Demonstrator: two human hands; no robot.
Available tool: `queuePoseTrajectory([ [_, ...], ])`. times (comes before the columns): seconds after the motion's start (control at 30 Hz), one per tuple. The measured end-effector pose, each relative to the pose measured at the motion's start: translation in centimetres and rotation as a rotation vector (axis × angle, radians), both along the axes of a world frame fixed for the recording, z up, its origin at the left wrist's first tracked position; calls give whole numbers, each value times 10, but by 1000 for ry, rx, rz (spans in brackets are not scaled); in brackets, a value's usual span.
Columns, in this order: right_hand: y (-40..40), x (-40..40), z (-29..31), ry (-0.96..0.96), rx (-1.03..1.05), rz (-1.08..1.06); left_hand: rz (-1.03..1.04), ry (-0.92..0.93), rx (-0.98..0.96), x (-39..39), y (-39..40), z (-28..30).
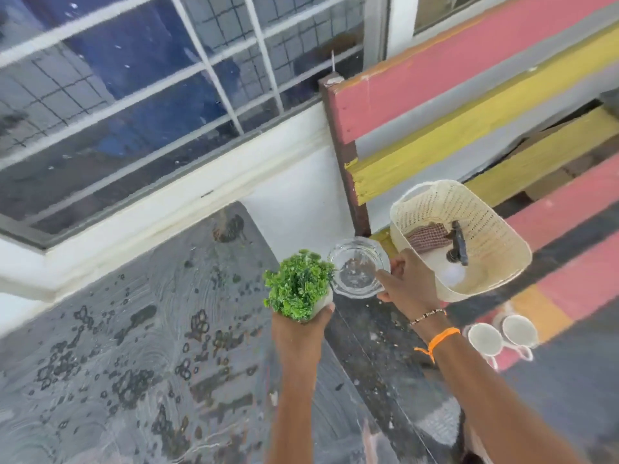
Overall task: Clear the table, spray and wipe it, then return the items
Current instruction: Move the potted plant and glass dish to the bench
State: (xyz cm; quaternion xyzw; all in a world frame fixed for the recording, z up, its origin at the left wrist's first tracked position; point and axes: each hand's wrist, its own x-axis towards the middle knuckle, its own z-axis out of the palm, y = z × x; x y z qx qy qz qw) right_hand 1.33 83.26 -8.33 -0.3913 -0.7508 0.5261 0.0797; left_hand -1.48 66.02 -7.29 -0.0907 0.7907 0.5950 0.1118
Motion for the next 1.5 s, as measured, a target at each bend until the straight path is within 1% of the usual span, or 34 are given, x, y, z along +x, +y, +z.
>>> queuePoseTrajectory([
  [0.13,73,68,-5,-68,55,-85,-93,-11,-3,57,76,-5],
  [0.17,82,76,-8,-77,55,-99,-110,-10,0,65,84,-6],
  [0.27,148,130,-23,-124,77,-187,-222,-32,-18,106,154,-14],
  [0.4,220,182,-51,-191,5,-313,-359,-78,-56,143,234,-34],
  [0.57,287,222,-97,-270,-42,-419,-436,-219,-105,174,309,-80],
  [0.7,321,233,-143,-324,-31,-463,-486,-222,-166,180,353,-120],
  [0.87,350,232,-194,-364,-44,-506,-493,-210,-264,181,391,-160],
  [1.0,365,223,-221,-389,-89,-512,-478,-189,-341,178,408,-185],
  [1.07,370,220,-232,-392,-78,-502,-485,-190,-366,176,413,-197],
  [1.17,373,218,-244,-393,-40,-482,-481,-197,-400,173,421,-211],
  [1.3,375,220,-257,-380,-77,-475,-468,-155,-445,175,424,-222],
  [1.37,375,221,-260,-359,-91,-473,-447,-151,-434,178,425,-223],
  [1.5,374,227,-265,-299,-195,-500,-462,-154,-417,185,429,-224],
])
